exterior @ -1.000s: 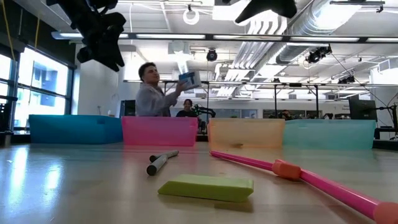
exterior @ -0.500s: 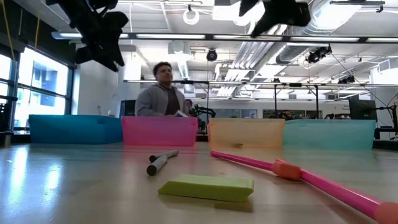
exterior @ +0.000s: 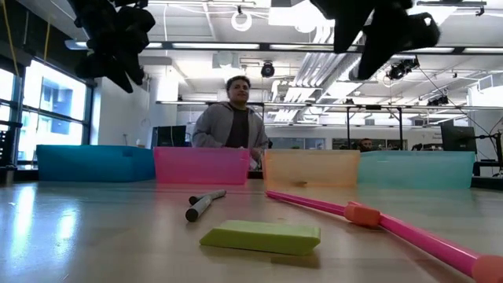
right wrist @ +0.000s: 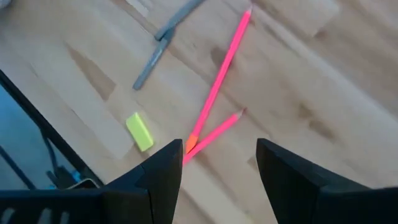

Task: Sort crayons/erasers/pens/pencils in bins
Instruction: Put the pink pencil into the pink bin

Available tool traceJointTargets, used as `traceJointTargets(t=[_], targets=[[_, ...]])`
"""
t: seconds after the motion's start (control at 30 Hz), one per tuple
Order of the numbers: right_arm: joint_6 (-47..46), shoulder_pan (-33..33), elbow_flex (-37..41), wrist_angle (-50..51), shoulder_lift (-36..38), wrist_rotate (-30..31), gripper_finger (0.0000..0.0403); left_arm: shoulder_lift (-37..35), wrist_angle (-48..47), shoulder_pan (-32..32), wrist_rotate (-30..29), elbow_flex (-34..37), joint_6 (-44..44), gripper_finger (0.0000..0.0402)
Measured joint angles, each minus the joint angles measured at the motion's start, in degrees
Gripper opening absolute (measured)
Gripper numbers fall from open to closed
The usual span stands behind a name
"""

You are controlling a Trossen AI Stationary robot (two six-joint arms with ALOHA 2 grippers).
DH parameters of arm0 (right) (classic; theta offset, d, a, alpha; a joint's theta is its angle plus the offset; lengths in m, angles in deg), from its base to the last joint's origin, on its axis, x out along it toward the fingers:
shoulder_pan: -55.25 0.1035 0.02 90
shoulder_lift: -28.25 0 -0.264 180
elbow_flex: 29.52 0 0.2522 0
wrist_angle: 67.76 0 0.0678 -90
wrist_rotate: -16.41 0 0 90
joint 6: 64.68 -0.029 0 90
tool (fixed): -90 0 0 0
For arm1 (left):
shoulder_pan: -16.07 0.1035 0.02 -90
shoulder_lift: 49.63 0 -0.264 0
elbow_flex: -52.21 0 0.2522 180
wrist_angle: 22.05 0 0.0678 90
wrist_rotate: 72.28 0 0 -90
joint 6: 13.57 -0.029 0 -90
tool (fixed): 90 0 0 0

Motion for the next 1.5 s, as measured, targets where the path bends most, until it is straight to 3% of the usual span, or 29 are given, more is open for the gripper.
traceJointTargets(t=[0.3, 0.63, 0.77, 1.23, 1.5], targets=[[-15.7, 5.0, 0.0, -1.3, -0.3, 0.4, 0.0197, 0.0, -0.6, -6.1, -4.2, 0.0, 5.5, 0.0126], [-28.2, 9.0, 0.0, -13.8, -5.9, 0.4, 0.0197, 0.0, -0.6, -8.9, -4.3, 0.0, 4.9, 0.0126], [-27.8, 8.0, 0.0, -14.7, -8.0, 2.4, 0.0197, 0.0, -0.6, -9.8, -4.3, 0.0, 4.4, 0.0126], [-10.7, 4.0, 0.0, -18.3, -14.8, 2.4, 0.0197, 0.0, -0.6, -12.0, -4.4, 0.0, 2.3, 0.0126], [-10.1, 3.4, 0.0, -18.2, -17.9, 0.2, 0.0197, 0.0, -0.5, -12.0, -4.4, 0.0, 2.3, 0.0126]])
